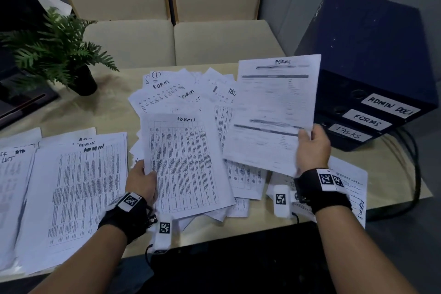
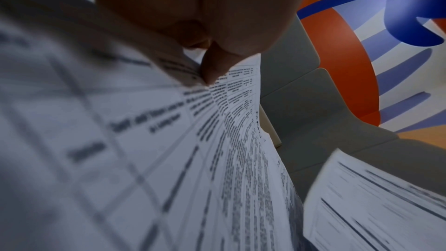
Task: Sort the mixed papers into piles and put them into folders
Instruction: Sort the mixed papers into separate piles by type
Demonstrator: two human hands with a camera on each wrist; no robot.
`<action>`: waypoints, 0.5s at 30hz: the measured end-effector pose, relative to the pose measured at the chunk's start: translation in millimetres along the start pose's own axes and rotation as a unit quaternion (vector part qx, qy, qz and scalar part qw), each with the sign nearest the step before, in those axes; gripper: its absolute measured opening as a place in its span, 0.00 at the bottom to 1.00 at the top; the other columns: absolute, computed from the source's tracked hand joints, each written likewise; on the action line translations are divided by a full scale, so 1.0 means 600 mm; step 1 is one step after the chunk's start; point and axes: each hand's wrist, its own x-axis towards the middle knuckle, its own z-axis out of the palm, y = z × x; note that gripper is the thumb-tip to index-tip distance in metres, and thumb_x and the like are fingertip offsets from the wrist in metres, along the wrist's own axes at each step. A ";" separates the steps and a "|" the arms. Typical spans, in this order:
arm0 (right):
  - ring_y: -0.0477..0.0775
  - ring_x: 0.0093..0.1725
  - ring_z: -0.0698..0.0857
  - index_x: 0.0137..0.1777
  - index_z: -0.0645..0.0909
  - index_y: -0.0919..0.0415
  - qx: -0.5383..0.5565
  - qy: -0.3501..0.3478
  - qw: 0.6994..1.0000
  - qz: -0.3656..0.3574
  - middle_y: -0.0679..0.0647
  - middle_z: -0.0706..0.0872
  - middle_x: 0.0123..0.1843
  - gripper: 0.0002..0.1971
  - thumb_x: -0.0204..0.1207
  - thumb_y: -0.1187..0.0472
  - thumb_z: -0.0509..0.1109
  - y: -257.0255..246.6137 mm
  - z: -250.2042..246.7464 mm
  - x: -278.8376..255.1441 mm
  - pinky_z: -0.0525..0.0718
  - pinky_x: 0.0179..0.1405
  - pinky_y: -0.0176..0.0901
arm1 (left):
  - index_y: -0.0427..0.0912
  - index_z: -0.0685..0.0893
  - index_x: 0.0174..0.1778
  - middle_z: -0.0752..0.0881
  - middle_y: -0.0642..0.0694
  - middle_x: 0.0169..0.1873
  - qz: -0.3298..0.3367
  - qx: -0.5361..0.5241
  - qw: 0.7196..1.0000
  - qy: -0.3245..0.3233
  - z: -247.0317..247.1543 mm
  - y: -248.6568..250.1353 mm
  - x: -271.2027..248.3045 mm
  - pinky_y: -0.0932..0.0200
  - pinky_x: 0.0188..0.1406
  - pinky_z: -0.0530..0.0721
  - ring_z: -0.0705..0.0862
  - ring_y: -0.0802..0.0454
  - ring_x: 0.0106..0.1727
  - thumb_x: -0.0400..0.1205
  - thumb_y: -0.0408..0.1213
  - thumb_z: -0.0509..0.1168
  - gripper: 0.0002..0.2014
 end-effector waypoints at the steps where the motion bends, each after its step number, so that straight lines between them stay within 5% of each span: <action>1: 0.57 0.49 0.86 0.50 0.81 0.57 0.015 -0.033 0.999 0.013 0.55 0.89 0.50 0.05 0.83 0.64 0.64 0.005 0.011 -0.009 0.85 0.50 0.47 | 0.38 0.77 0.50 0.78 0.36 0.34 -0.003 -0.003 1.000 -0.005 0.001 0.002 -0.001 0.62 0.17 0.73 0.74 0.47 0.24 0.83 0.26 0.56 0.06; 4: 0.52 0.43 0.85 0.50 0.82 0.56 -0.001 -0.144 0.988 0.047 0.53 0.89 0.47 0.05 0.82 0.65 0.65 0.023 0.048 -0.046 0.82 0.40 0.36 | 0.37 0.76 0.49 0.77 0.35 0.30 -0.017 -0.012 1.000 -0.019 0.008 0.002 0.002 0.65 0.13 0.72 0.74 0.47 0.23 0.83 0.26 0.55 0.06; 7: 0.57 0.48 0.87 0.50 0.83 0.60 -0.071 -0.257 0.962 0.062 0.54 0.90 0.48 0.04 0.81 0.63 0.66 0.050 0.089 -0.083 0.85 0.51 0.48 | 0.38 0.79 0.50 0.82 0.32 0.31 -0.037 -0.037 0.998 -0.026 0.013 -0.002 0.007 0.57 0.22 0.76 0.76 0.45 0.25 0.82 0.28 0.56 0.07; 9: 0.58 0.49 0.88 0.47 0.83 0.59 -0.111 -0.300 0.946 0.057 0.53 0.90 0.47 0.03 0.79 0.62 0.68 0.060 0.113 -0.106 0.86 0.52 0.49 | 0.41 0.79 0.59 0.86 0.33 0.50 -0.045 -0.050 0.997 -0.045 0.016 0.001 0.003 0.50 0.39 0.80 0.83 0.40 0.39 0.84 0.37 0.60 0.10; 11: 0.56 0.46 0.86 0.41 0.81 0.56 -0.138 -0.332 0.932 0.051 0.49 0.88 0.42 0.05 0.78 0.61 0.69 0.058 0.129 -0.119 0.83 0.43 0.41 | 0.40 0.73 0.70 0.81 0.39 0.64 -0.027 0.005 0.997 -0.065 0.019 0.005 -0.005 0.47 0.54 0.80 0.82 0.37 0.59 0.82 0.48 0.66 0.24; 13: 0.54 0.43 0.84 0.42 0.81 0.54 -0.161 -0.323 0.931 0.056 0.47 0.85 0.40 0.04 0.77 0.59 0.71 0.057 0.136 -0.119 0.80 0.40 0.39 | 0.38 0.72 0.69 0.82 0.40 0.60 0.007 0.065 0.996 -0.068 0.023 0.007 -0.009 0.51 0.50 0.78 0.81 0.37 0.59 0.78 0.42 0.71 0.26; 15: 0.56 0.49 0.83 0.55 0.81 0.58 -0.133 -0.238 0.958 0.089 0.52 0.83 0.49 0.11 0.76 0.56 0.74 0.059 0.131 -0.106 0.84 0.53 0.47 | 0.34 0.72 0.63 0.82 0.37 0.52 0.012 0.092 0.994 -0.054 0.024 0.007 -0.010 0.57 0.42 0.78 0.83 0.38 0.51 0.79 0.31 0.69 0.19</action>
